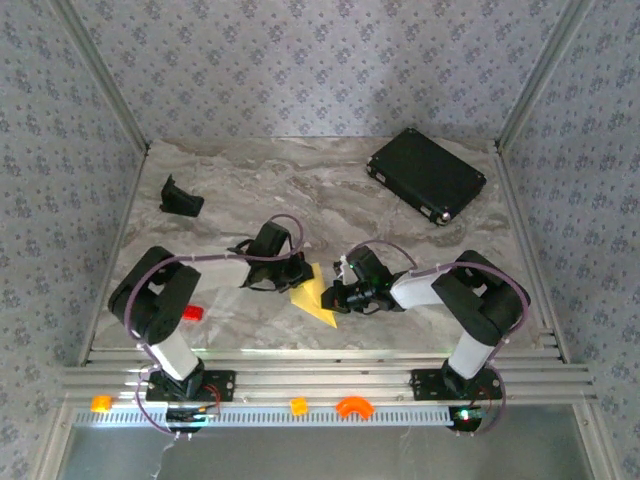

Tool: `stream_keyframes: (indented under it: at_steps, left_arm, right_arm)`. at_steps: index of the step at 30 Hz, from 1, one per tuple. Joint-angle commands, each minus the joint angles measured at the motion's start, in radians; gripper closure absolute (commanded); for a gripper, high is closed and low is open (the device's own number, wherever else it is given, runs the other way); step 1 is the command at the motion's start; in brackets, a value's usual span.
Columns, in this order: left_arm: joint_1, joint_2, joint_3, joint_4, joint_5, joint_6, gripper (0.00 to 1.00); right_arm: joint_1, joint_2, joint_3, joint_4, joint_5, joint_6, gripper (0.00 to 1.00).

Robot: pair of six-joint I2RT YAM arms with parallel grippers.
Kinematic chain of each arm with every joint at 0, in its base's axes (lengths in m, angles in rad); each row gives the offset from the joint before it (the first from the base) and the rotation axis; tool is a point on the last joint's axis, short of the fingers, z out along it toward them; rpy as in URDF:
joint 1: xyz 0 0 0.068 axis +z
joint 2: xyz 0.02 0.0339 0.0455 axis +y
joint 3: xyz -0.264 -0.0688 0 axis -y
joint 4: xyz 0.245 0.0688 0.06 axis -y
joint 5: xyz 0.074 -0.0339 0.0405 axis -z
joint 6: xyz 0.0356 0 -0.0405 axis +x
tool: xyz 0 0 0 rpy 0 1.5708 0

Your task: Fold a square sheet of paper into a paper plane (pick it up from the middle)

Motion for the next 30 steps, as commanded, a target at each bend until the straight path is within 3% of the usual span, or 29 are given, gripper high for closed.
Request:
stream_keyframes:
  at_steps: [1,6,16,24,30]
  left_arm:
    - [0.023,0.045,-0.01,0.006,-0.013,0.024,1.0]
    - [0.091,0.084,-0.023,0.053,0.023,0.059,1.0]
    - [0.233,0.067,0.028,-0.054,0.038,0.167,1.0]
    - [0.226,-0.064,0.053,-0.098,0.037,0.149,1.0]
    - [0.149,-0.127,0.019,-0.072,0.003,0.105,1.0]
  right_arm:
    - [-0.001,0.041,-0.062,-0.214,0.072,-0.015,1.0]
    - [0.002,0.041,-0.065,-0.21,0.075,-0.016,1.0]
    - [0.002,0.053,-0.081,-0.191,0.065,-0.014,1.0]
    - [-0.001,0.048,-0.076,-0.194,0.064,-0.014,1.0]
    - [-0.003,0.039,-0.066,-0.204,0.064,-0.014,1.0]
